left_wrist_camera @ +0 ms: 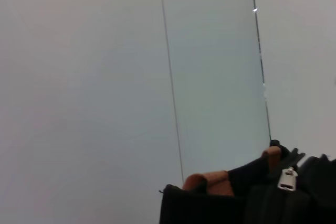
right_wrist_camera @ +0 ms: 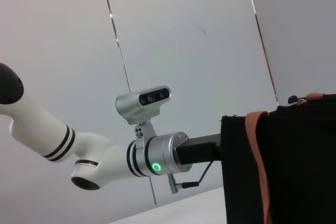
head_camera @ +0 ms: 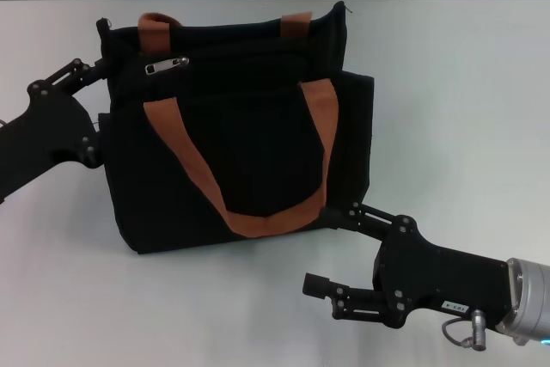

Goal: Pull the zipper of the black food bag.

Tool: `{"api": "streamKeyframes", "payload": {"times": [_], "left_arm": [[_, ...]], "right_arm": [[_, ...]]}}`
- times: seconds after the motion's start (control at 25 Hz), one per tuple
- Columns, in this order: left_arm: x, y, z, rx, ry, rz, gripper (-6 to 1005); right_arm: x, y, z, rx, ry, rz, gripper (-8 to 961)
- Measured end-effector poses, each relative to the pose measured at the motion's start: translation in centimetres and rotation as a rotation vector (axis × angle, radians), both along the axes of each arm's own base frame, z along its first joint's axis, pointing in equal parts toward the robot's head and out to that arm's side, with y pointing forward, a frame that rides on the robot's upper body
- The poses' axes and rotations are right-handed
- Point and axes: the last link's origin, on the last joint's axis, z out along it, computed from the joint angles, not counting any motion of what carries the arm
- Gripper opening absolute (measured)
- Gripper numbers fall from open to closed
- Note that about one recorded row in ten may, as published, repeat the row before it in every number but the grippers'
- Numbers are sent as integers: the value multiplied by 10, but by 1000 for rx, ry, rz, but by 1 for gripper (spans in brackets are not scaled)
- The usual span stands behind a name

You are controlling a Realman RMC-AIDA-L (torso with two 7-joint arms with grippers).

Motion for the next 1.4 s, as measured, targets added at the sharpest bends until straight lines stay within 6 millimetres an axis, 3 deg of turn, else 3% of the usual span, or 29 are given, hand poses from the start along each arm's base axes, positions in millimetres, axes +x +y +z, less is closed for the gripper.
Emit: {"api": "streamKeyframes", "payload": {"times": [0.08, 0.32, 0.72, 1.08, 1.4], "left_arm": [[-2, 5, 2, 0, -21, 44, 743], [-4, 9, 7, 31, -51, 82, 542], [-2, 8, 6, 24, -56, 65, 323], [13, 5, 0, -35, -186, 40, 17], [34, 15, -14, -86, -239, 1, 17]], "right_arm": [[0, 1, 0, 5, 4, -4, 819], [0, 1, 1, 8, 6, -9, 818], [1, 3, 2, 25, 10, -23, 816], [-16, 4, 30, 43, 232, -20, 814], [-29, 18, 42, 8, 345, -55, 813]]}}
